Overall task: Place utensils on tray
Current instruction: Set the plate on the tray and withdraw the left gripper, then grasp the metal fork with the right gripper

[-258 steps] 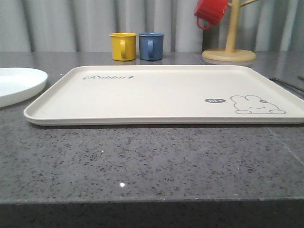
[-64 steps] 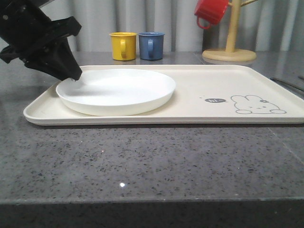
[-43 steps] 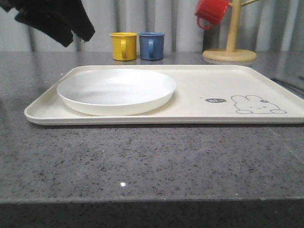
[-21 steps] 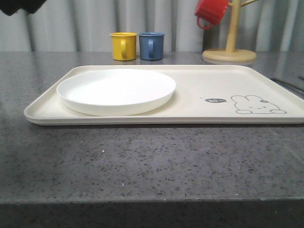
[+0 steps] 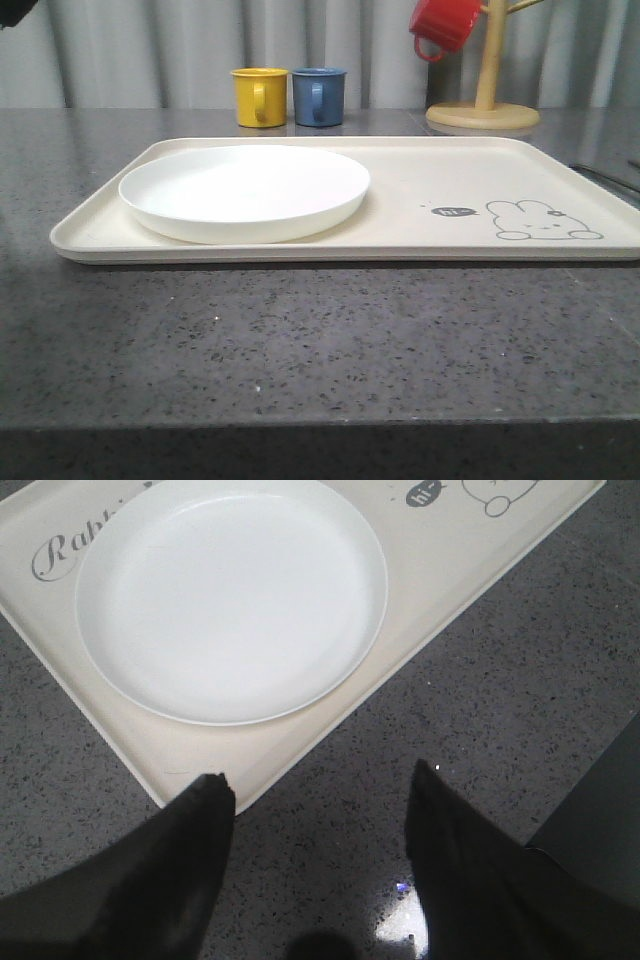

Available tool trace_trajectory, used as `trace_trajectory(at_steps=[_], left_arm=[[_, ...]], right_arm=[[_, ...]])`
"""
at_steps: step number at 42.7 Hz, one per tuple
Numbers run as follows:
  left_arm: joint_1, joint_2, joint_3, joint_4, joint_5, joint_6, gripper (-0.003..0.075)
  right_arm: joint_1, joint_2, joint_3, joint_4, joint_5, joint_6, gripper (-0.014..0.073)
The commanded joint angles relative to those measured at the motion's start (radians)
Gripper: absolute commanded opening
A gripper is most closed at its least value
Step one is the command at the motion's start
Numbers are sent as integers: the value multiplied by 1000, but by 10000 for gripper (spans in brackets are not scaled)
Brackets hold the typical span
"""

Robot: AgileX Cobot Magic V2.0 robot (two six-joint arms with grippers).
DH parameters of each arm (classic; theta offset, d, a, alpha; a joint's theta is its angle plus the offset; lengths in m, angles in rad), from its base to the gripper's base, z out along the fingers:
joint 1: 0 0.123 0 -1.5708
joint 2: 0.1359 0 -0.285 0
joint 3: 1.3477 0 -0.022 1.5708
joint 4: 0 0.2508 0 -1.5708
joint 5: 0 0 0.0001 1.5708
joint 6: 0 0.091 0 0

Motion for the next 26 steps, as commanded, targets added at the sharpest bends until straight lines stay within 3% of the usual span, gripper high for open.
trace_trajectory(at_steps=[1, 8, 26], left_arm=[[-6, -10, -26, -5, -59, -12, 389], [-6, -10, -26, -5, -59, -12, 389], [-6, -10, -26, -5, -59, -12, 389]], right_arm=[[-2, 89, -91, 32, 24, -9, 451], [-1, 236, -175, 41, 66, -16, 391], [11, 534, -358, 30, 119, -60, 392]])
